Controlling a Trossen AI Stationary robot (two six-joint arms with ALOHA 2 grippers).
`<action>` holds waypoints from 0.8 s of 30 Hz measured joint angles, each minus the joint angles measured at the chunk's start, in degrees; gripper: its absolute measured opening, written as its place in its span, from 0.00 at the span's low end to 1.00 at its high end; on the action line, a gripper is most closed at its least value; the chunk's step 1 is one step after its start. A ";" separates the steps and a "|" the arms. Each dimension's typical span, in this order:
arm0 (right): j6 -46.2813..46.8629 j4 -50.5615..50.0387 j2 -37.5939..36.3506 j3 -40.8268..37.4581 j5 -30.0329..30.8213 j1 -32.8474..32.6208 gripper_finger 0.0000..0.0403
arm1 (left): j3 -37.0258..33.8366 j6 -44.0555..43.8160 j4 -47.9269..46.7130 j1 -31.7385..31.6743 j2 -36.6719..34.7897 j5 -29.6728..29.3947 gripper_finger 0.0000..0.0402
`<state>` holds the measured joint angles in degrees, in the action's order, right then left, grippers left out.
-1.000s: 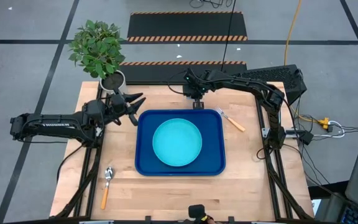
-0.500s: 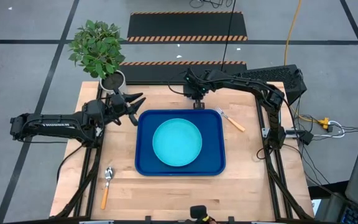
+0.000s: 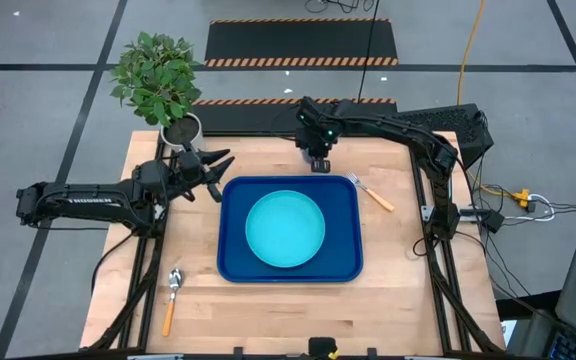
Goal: Pick and place plate/cup/fork/spoon on tray
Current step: Put the blue cup to the top right of the blue plate on the blue serving tray
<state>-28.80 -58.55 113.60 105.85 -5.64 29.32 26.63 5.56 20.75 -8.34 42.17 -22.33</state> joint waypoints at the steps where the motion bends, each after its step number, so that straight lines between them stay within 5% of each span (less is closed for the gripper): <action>1: 0.66 -1.23 0.00 0.59 -0.54 0.00 0.00 | 0.00 0.00 -0.01 0.00 0.00 0.00 0.28; 24: 13.32 -13.32 -8.21 0.18 -0.40 -6.80 0.00 | 0.02 -0.11 -0.15 0.00 0.02 0.00 0.28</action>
<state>-15.48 -71.88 105.39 106.03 -6.04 22.52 26.65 5.45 20.60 -8.34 42.19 -22.33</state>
